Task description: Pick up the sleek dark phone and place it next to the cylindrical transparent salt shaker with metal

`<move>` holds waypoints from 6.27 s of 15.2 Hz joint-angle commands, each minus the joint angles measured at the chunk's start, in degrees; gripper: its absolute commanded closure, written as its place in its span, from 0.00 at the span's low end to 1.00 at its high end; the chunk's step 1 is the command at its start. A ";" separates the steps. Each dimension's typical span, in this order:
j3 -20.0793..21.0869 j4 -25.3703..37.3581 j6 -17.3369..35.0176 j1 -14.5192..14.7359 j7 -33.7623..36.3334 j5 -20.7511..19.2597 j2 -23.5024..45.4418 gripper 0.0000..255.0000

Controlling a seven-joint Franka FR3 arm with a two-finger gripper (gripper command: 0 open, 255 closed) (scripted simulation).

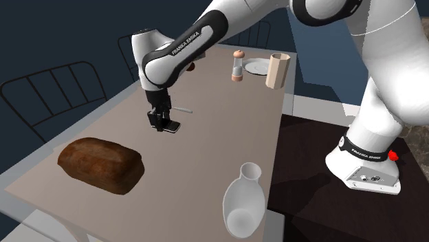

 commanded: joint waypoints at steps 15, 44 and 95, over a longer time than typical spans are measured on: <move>0.17 2.71 -8.94 -0.17 0.26 0.17 -6.22 1.00; -3.29 -4.48 -15.60 -10.23 -13.14 1.84 -19.42 1.00; -13.49 5.09 -11.27 -36.96 -50.62 6.54 -3.74 1.00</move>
